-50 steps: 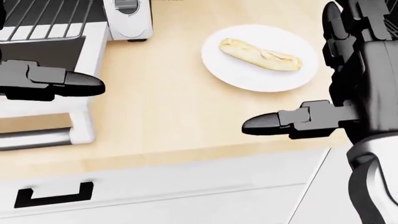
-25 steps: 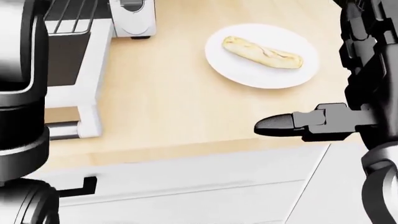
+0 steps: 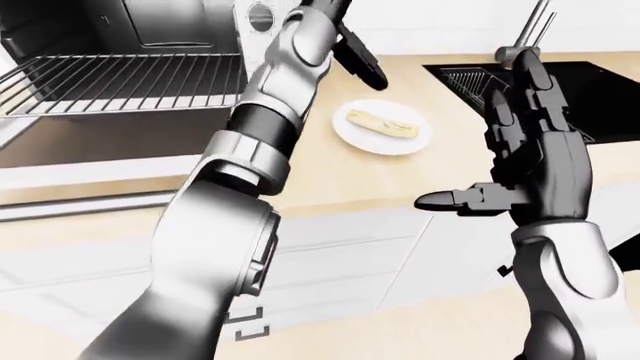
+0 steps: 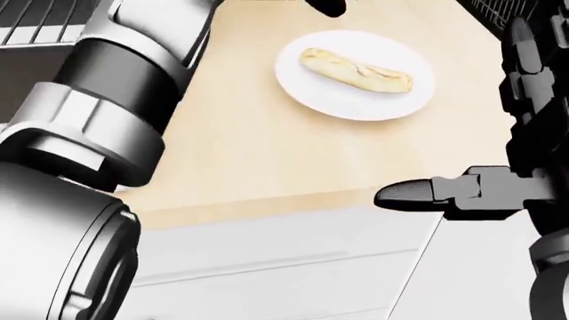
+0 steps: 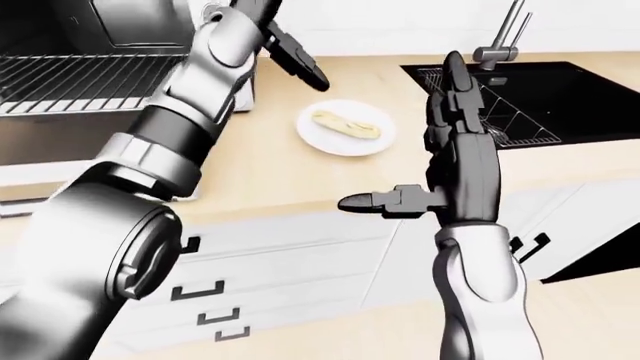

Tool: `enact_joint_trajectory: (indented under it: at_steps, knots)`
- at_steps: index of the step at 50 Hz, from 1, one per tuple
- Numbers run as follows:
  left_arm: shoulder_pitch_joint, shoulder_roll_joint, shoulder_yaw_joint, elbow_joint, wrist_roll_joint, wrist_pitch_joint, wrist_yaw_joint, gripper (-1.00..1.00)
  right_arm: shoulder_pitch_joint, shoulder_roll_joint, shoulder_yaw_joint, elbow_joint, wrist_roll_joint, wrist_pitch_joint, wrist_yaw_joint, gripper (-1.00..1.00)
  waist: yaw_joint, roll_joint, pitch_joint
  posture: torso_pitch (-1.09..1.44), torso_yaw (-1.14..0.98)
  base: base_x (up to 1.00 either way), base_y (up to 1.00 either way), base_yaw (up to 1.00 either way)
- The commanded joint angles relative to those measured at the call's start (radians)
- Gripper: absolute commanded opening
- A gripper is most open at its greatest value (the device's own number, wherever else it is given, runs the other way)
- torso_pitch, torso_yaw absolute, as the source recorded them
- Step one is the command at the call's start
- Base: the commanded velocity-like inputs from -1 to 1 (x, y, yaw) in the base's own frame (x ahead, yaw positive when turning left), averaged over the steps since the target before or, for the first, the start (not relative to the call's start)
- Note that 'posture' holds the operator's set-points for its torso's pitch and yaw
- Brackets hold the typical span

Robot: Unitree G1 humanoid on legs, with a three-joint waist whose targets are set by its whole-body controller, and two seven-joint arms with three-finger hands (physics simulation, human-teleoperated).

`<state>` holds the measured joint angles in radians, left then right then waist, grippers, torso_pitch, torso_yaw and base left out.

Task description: Place the baguette on the rack of the toaster oven.

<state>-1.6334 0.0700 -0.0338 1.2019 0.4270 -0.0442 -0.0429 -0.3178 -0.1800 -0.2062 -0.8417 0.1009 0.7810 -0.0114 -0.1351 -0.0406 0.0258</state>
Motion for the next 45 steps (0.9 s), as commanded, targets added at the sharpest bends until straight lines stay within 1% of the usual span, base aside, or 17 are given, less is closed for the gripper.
enact_joint_trajectory:
  at_steps: [1,4,5,6,12,16,20,21,26,34,37,38,39,40,41,44,45]
  knots:
    - [-0.046,0.002,-0.004,-0.006,0.066,-0.063,0.027,1.00,-0.023,-0.011,-0.021,-0.037,0.004,-0.017,0.004,1.00,-0.006,-0.005,-0.027,0.00,-0.25,0.00,0.00,0.00]
    - [-0.061,-0.003,0.002,0.039,0.113,-0.069,0.012,1.00,-0.019,-0.017,-0.029,-0.053,0.008,-0.004,0.008,1.00,-0.026,-0.007,-0.031,0.00,-0.26,0.00,0.00,0.00]
    - [-0.061,0.001,-0.013,0.058,0.152,-0.069,0.024,1.00,-0.018,-0.017,-0.034,-0.056,0.011,-0.001,0.008,1.00,-0.034,-0.007,-0.032,0.00,-0.27,0.00,0.00,0.00]
    - [-0.059,-0.004,-0.002,0.070,0.159,-0.068,0.020,1.00,-0.015,-0.016,-0.035,-0.057,0.012,-0.003,0.008,1.00,-0.042,-0.008,-0.032,0.00,-0.27,0.00,0.00,0.00]
    - [-0.031,0.006,-0.015,0.108,0.290,-0.064,0.040,1.00,-0.012,-0.018,-0.042,-0.080,0.022,0.016,0.005,1.00,-0.095,-0.012,-0.040,0.00,-0.30,0.00,0.00,0.00]
    - [-0.018,0.007,0.010,0.123,0.333,-0.061,0.057,1.00,-0.006,-0.014,-0.028,-0.084,0.016,0.014,0.000,1.00,-0.130,-0.015,-0.046,0.00,-0.32,0.00,0.00,0.00]
    - [-0.001,0.013,0.012,0.129,0.382,-0.042,0.079,1.00,-0.003,-0.013,-0.028,-0.095,0.015,0.023,0.000,1.00,-0.163,-0.018,-0.052,0.00,-0.34,0.00,0.00,0.00]
    - [0.003,0.011,0.033,0.128,0.367,-0.045,0.075,1.00,0.003,-0.010,-0.029,-0.092,0.012,0.019,-0.001,1.00,-0.170,-0.018,-0.052,0.00,-0.35,0.00,0.00,0.00]
    - [-0.004,0.031,0.028,0.135,0.413,-0.043,0.079,1.00,0.010,-0.004,-0.027,-0.094,0.011,0.013,0.002,1.00,-0.207,-0.020,-0.057,0.00,-0.37,0.00,0.00,0.00]
    - [-0.029,0.098,0.062,0.145,0.436,-0.039,0.031,1.00,0.028,0.000,-0.022,-0.094,0.003,-0.001,0.007,1.00,-0.261,-0.020,-0.063,0.00,-0.41,0.00,0.00,0.00]
    - [-0.029,0.122,0.049,0.148,0.469,-0.037,0.011,1.00,0.036,0.008,-0.016,-0.095,0.000,-0.009,0.006,1.00,-0.280,-0.018,-0.066,0.00,-0.43,0.00,0.00,0.00]
    - [-0.032,0.129,0.064,0.149,0.461,-0.031,0.000,1.00,0.034,0.011,-0.012,-0.095,0.001,-0.009,0.006,1.00,-0.286,-0.017,-0.068,0.00,-0.43,0.00,0.00,0.00]
    - [-0.036,0.139,0.052,0.148,0.481,-0.039,0.002,1.00,0.030,0.009,-0.008,-0.093,-0.004,-0.006,0.006,1.00,-0.291,-0.016,-0.070,0.00,-0.44,0.00,0.00,0.00]
    - [-0.040,0.139,0.064,0.149,0.474,-0.038,-0.013,1.00,0.025,0.008,-0.010,-0.095,-0.002,0.000,0.007,1.00,-0.297,-0.016,-0.070,0.00,-0.44,0.00,0.00,0.00]
    - [-0.039,0.148,0.055,0.151,0.493,-0.037,-0.013,1.00,0.022,0.006,-0.013,-0.096,-0.002,0.005,0.008,1.00,-0.303,-0.015,-0.072,0.00,-0.45,0.00,0.00,0.00]
    - [-0.042,0.166,0.069,0.154,0.502,-0.034,-0.022,1.00,0.012,0.002,-0.018,-0.110,0.000,0.027,0.009,1.00,-0.319,-0.015,-0.074,0.00,-0.46,0.00,0.00,0.00]
    - [-0.038,0.174,0.062,0.155,0.518,-0.039,-0.017,1.00,0.009,-0.002,-0.025,-0.113,0.002,0.033,0.010,1.00,-0.325,-0.015,-0.074,0.00,-0.47,0.00,0.00,0.00]
